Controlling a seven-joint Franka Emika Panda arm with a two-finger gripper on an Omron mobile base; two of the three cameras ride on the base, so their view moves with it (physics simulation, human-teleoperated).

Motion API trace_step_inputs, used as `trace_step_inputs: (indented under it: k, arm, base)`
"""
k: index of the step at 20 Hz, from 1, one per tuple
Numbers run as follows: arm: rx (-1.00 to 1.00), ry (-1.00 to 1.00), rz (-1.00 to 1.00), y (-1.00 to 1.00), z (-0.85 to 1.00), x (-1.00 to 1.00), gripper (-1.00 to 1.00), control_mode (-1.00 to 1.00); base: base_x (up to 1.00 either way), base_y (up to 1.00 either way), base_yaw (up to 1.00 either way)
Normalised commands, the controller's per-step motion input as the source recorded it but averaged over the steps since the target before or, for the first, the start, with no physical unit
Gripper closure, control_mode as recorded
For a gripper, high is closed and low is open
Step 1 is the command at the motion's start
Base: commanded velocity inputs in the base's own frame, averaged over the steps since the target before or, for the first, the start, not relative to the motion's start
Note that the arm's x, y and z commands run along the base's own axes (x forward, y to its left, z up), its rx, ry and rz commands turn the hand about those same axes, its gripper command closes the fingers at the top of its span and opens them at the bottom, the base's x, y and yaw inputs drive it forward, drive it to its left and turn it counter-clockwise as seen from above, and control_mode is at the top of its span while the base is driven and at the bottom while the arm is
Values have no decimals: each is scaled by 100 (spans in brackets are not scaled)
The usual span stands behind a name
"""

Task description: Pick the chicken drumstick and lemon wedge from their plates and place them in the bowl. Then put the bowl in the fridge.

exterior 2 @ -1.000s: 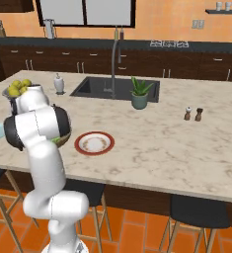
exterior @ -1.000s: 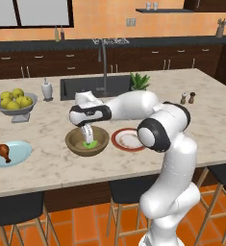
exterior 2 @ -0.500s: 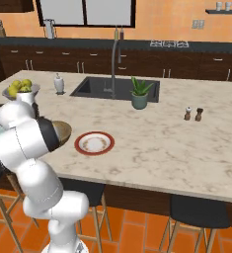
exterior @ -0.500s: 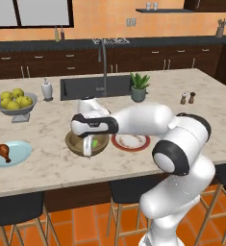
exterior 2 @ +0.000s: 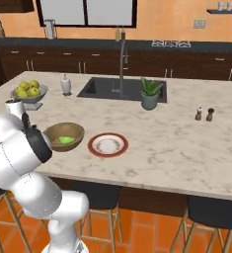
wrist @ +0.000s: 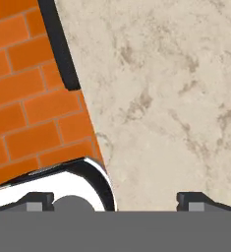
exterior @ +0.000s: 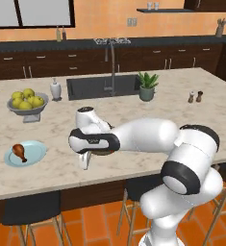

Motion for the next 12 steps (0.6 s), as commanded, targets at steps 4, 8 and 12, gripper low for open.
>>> trace_step_inputs:
  k: [4, 8, 12]
  arm:
    - [0, 0, 0, 0, 0, 0, -100, 100]
    - [0, 0, 0, 0, 0, 0, -100, 100]
    - [0, 0, 0, 0, 0, 0, -100, 100]
  base:
    - [39, 100, -18]
    - [44, 100, -17]
    - [20, 100, -11]
